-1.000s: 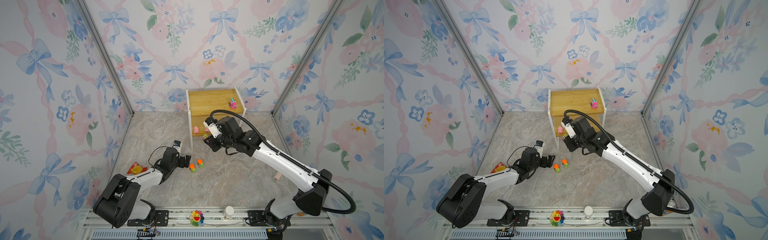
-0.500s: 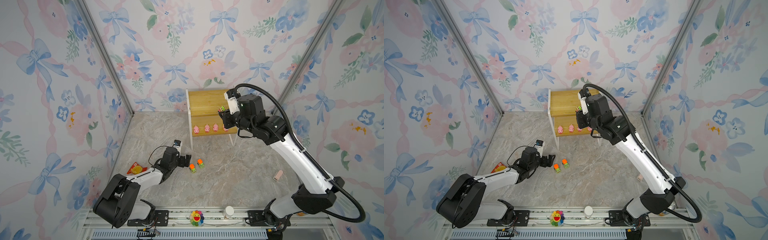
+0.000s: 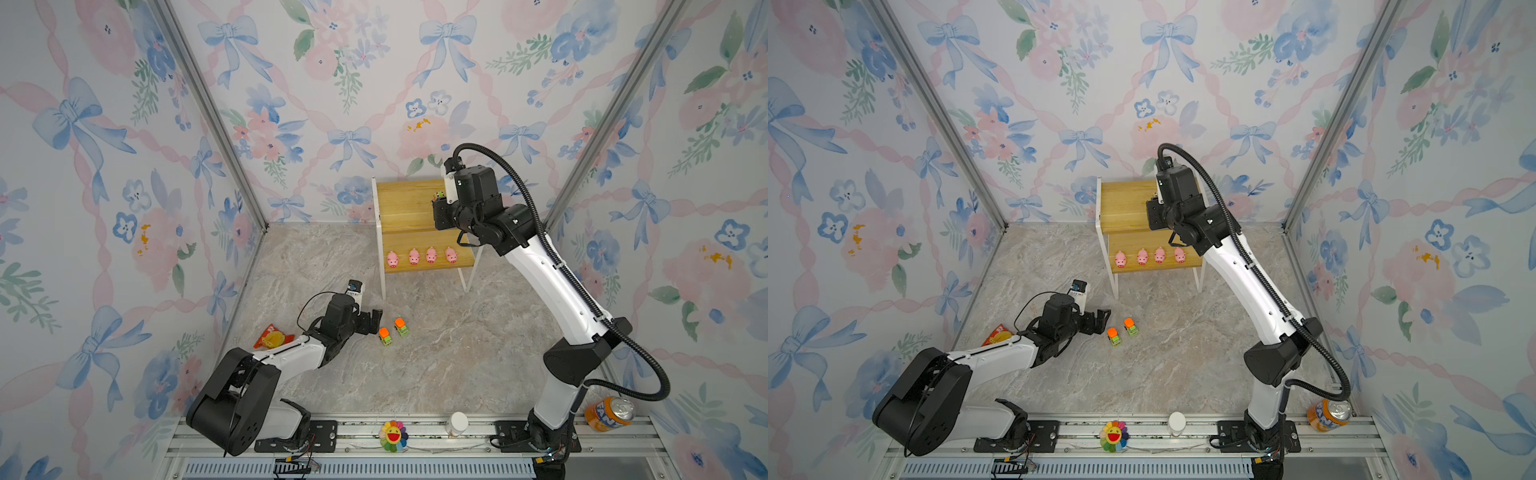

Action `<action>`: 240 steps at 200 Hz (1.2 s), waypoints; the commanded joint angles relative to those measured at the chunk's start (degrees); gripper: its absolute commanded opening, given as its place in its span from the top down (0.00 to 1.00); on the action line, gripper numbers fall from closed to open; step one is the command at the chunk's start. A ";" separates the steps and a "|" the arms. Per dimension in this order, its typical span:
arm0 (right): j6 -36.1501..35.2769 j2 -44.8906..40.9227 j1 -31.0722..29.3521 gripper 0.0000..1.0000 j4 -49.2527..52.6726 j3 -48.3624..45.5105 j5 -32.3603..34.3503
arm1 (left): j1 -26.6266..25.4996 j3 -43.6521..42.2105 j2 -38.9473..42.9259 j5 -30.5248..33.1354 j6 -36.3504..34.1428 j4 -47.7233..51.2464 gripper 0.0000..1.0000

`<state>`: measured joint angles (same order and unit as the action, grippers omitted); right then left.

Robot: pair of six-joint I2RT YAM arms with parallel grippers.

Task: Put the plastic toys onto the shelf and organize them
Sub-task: 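Lift the green-topped truck with the right gripper up to the upper shelf, then lower the truck beside the blue-topped truck and open the right gripper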

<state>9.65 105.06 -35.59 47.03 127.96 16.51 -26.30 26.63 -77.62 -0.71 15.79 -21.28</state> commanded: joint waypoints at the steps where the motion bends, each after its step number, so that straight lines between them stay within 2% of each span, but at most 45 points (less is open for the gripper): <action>1: 0.43 0.56 0.96 0.85 1.82 2.61 1.83 | -0.33 0.80 1.07 0.03 -1.33 -0.60 0.02; 158: 2.04 3.08 3.07 0.83 4.11 2.87 2.12 | -0.33 1.20 0.14 0.05 -1.46 -0.56 0.02; 240: 3.89 4.98 2.98 0.86 5.40 4.40 2.16 | -0.34 1.05 0.46 0.12 -1.55 -0.64 0.02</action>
<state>12.45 109.54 -32.99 50.85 130.61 17.87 -26.30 26.81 -77.56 -0.71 15.18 -21.30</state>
